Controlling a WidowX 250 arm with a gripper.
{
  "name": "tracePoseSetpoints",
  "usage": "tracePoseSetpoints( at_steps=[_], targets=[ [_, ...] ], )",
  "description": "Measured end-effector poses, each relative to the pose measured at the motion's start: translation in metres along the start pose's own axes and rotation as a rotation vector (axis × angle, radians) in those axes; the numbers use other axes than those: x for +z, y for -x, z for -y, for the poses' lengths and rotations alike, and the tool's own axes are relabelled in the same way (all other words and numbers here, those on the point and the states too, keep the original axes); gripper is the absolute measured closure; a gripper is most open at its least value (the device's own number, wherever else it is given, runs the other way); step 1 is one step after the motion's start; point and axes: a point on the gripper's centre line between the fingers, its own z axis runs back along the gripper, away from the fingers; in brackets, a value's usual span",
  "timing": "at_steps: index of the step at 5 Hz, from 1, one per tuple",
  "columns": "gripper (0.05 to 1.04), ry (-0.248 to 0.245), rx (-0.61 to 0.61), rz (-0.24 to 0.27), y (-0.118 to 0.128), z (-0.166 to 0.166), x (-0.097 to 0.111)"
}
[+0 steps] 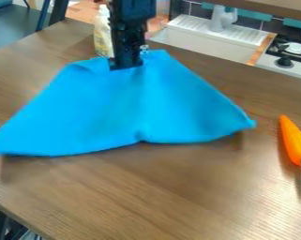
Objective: Fold the cloth from bottom right to top left
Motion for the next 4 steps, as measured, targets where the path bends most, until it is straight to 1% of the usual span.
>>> tracePoseSetpoints(
  at_steps=[1,2,3,4],
  targets=[
    [1.020,0.025,0.026,0.003,-0.017,-0.019,0.004],
    [1.020,0.025,0.057,0.000,-0.027,-0.037,0.003],
    [0.986,0.025,0.063,-0.027,-0.034,-0.049,-0.006],
    [0.837,0.005,0.072,-0.006,-0.035,-0.055,-0.008]
  ],
)
